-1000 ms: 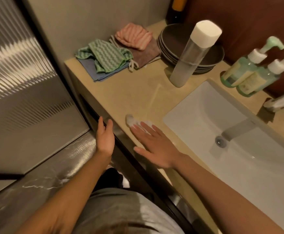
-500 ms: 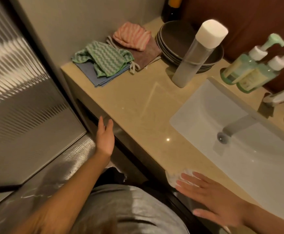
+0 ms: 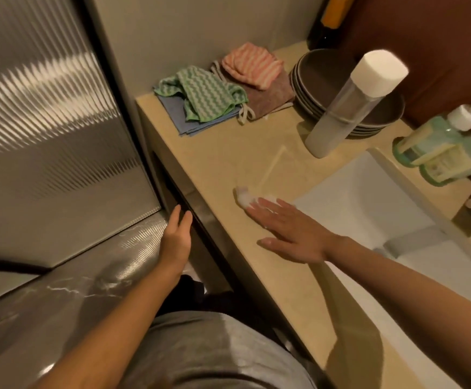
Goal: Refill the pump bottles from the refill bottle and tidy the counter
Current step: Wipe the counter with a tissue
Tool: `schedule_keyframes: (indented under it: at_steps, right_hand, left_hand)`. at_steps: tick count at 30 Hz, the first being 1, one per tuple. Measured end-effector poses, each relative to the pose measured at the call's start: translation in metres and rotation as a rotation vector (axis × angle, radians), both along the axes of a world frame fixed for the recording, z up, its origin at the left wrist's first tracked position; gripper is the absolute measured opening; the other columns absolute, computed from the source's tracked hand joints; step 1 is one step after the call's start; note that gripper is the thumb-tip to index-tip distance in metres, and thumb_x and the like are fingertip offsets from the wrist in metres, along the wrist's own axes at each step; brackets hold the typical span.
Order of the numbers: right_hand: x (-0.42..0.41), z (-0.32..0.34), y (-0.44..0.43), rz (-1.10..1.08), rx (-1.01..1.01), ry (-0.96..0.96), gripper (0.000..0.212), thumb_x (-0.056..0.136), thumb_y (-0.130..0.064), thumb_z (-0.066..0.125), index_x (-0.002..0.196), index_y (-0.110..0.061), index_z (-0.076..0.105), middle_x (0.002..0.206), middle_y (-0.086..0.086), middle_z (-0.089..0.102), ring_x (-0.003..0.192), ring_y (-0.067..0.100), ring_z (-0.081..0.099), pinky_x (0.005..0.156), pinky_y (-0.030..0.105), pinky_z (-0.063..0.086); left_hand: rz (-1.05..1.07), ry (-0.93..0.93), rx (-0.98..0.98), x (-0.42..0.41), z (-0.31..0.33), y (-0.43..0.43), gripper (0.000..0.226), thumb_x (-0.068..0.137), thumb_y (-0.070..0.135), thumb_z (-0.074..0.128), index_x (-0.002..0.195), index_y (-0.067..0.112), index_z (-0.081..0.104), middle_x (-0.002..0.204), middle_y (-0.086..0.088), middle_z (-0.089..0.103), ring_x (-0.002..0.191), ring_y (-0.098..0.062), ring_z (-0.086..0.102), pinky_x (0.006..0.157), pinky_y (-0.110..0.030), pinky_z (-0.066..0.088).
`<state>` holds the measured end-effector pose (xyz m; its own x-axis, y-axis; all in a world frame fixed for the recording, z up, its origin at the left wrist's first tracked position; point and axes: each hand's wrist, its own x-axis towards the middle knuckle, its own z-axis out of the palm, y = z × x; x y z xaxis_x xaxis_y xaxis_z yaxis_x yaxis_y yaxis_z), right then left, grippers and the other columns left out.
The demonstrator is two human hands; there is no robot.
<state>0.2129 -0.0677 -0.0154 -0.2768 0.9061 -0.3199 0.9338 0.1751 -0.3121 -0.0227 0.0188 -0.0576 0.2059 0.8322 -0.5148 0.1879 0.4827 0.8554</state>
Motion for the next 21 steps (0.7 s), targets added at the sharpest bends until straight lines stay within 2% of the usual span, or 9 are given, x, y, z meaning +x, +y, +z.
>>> schedule_keyframes:
  at_steps: [3,6,11,15,16,18,19,21]
  right_hand:
    - [-0.011,-0.005,0.024,-0.065,0.02,0.024,0.062,0.098,-0.054,0.022,0.15,-0.034,-0.005,0.158,-0.008,-0.003,0.142,0.002,-0.013,0.114,0.024,-0.01]
    - [-0.018,-0.011,0.016,-0.089,0.066,0.069,0.062,0.097,-0.057,0.02,0.15,-0.033,-0.002,0.158,-0.008,0.0,0.143,0.003,-0.011,0.117,0.029,-0.007]
    - [-0.01,-0.002,-0.054,0.082,0.038,0.091,0.061,0.1,-0.05,0.028,0.15,-0.033,-0.002,0.158,-0.01,-0.004,0.143,0.002,-0.014,0.113,0.022,-0.013]
    - [0.015,0.014,-0.134,0.187,-0.053,0.104,0.063,0.1,-0.045,0.039,0.151,-0.031,0.005,0.158,-0.014,0.0,0.145,0.008,-0.005,0.117,0.026,-0.006]
    - [0.023,0.017,-0.152,0.236,-0.046,0.082,0.062,0.1,-0.046,0.039,0.151,-0.029,0.008,0.158,-0.013,0.003,0.146,0.01,0.0,0.117,0.028,0.0]
    - [0.038,0.017,-0.184,0.396,-0.003,-0.084,0.062,0.099,-0.052,0.034,0.151,-0.025,0.015,0.158,-0.008,0.011,0.146,0.013,0.01,0.116,0.03,0.01]
    - [0.047,0.014,-0.197,0.461,0.0,-0.185,0.062,0.098,-0.054,0.03,0.151,-0.024,0.018,0.158,-0.007,0.014,0.145,0.014,0.013,0.116,0.03,0.01]
    - [0.06,0.008,-0.208,0.582,-0.02,-0.258,0.063,0.097,-0.056,0.031,0.15,-0.025,0.021,0.158,-0.006,0.016,0.144,0.012,0.018,0.117,0.031,0.007]
  left_hand:
    - [0.021,0.032,0.039,0.0,0.002,-0.01,0.052,0.099,0.034,0.039,0.147,0.017,0.026,0.152,0.001,0.029,0.138,-0.015,0.028,0.114,-0.043,0.025]
    - [0.053,0.038,0.046,0.005,0.003,-0.023,0.052,0.099,0.032,0.04,0.147,0.016,0.027,0.152,0.0,0.03,0.138,-0.016,0.028,0.114,-0.042,0.026]
    - [0.054,0.057,0.015,0.018,0.004,-0.042,0.05,0.099,0.034,0.04,0.146,0.02,0.031,0.15,0.003,0.032,0.137,-0.016,0.03,0.113,-0.042,0.027]
    - [0.012,0.109,0.012,0.026,0.003,-0.055,0.048,0.099,0.033,0.038,0.146,0.022,0.031,0.15,0.004,0.034,0.136,-0.016,0.032,0.113,-0.042,0.027]
    - [0.0,0.121,0.016,0.027,0.003,-0.058,0.048,0.099,0.034,0.038,0.146,0.023,0.031,0.15,0.004,0.034,0.136,-0.016,0.033,0.113,-0.042,0.027]
    - [-0.019,0.143,0.023,0.025,0.001,-0.063,0.048,0.1,0.035,0.037,0.146,0.024,0.031,0.15,0.003,0.034,0.136,-0.016,0.033,0.113,-0.042,0.028]
    - [-0.027,0.151,0.028,0.023,-0.001,-0.065,0.047,0.1,0.035,0.036,0.146,0.024,0.03,0.15,0.003,0.034,0.136,-0.017,0.033,0.112,-0.042,0.028]
    - [-0.035,0.162,0.036,0.018,-0.004,-0.068,0.047,0.1,0.034,0.036,0.145,0.025,0.03,0.15,0.002,0.033,0.136,-0.016,0.033,0.113,-0.042,0.028]
